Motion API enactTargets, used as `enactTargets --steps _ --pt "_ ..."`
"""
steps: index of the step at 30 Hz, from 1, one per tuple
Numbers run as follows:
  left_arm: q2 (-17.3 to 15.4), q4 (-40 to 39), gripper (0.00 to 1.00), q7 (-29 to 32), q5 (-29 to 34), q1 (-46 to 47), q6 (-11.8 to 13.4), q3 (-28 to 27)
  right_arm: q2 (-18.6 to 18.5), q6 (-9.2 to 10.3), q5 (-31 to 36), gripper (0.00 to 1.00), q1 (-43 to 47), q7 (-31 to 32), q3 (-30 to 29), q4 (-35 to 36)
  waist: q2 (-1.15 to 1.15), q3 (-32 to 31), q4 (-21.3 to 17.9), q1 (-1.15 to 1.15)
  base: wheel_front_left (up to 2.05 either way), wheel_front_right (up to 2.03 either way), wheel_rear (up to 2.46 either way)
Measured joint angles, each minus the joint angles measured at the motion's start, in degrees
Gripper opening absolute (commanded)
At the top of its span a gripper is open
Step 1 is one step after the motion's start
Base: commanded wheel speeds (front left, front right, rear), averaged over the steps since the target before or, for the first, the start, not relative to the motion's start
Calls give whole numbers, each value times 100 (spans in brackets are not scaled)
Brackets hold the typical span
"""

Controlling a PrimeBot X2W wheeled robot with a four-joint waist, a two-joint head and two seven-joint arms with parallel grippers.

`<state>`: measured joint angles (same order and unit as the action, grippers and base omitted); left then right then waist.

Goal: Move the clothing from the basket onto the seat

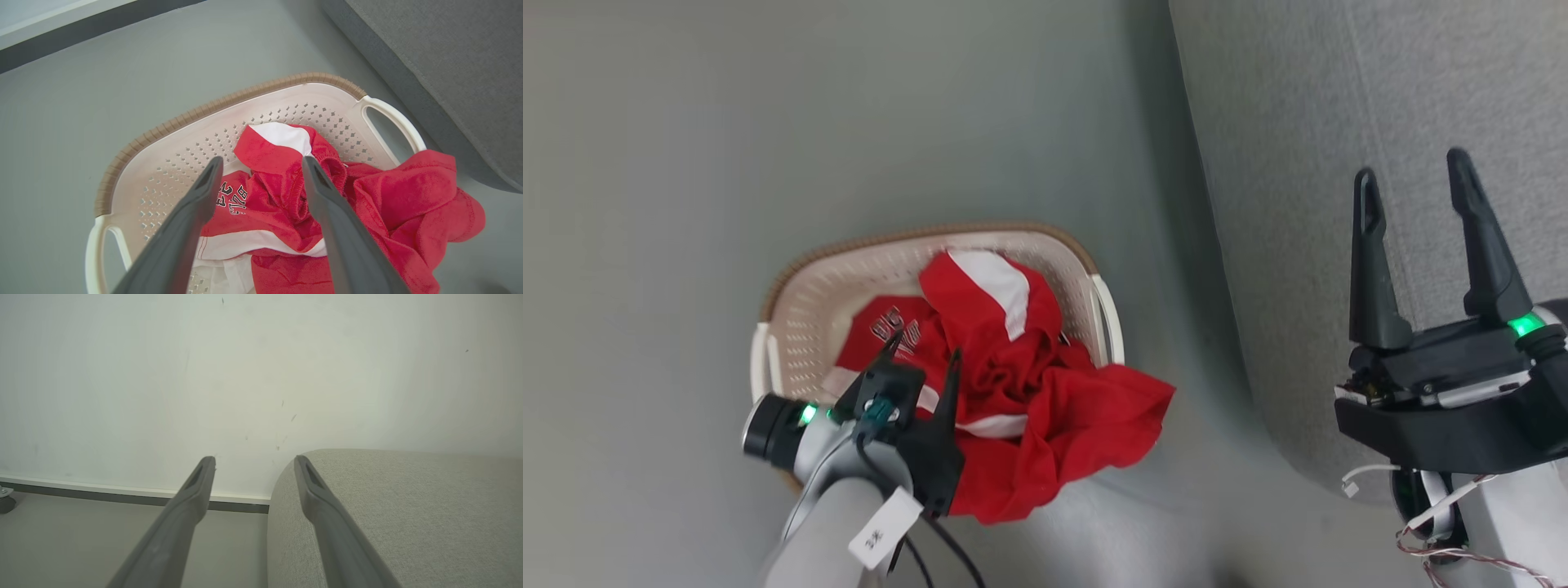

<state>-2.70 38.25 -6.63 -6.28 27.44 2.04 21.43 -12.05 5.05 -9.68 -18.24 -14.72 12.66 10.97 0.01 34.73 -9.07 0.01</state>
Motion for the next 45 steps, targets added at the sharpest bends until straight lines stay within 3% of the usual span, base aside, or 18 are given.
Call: enactTargets --steps 8,14,34,35,36,37,38,41,42,45 --pt "0 168 100 102 -483 740 107 457 -4 0 118 100 -359 0 -66 379 0 736 -181 0 0 0 0" --pt "1 363 100 205 -495 1207 129 656 -3 0 120 100 -619 0 -123 573 0 1227 -256 0 0 0 0" --pt "1 1174 100 274 -480 2304 302 675 38 3 224 100 -1270 -1 -248 745 0 2634 -302 0 0 0 0" --pt "1 1195 89 236 -482 2331 308 684 43 0 224 100 -1299 -1 -246 735 0 2675 -298 0 0 0 0" --pt "1 1229 67 213 -483 2362 309 698 44 -1 225 100 -1313 -1 -247 731 0 2709 -295 0 0 0 0" --pt "1 1262 52 189 -487 2394 309 710 44 -1 225 100 -1318 -1 -248 722 0 2739 -291 0 0 0 0" --pt "1 1287 44 160 -498 2419 311 722 45 -1 226 100 -1323 -1 -250 713 0 2761 -288 0 0 0 0" --pt "1 1361 8 94 -519 2463 334 772 45 -1 264 100 -1371 -8 -260 697 0 2797 -288 0 0 0 0" --pt "1 1377 2 89 -522 2488 335 797 47 -1 264 100 -1393 -8 -260 683 0 2801 -290 0 0 0 0" --pt "1 1383 0 -66 -688 2514 348 870 48 -4 278 100 -1405 -9 -261 614 -1 2793 -291 0 0 0 0"
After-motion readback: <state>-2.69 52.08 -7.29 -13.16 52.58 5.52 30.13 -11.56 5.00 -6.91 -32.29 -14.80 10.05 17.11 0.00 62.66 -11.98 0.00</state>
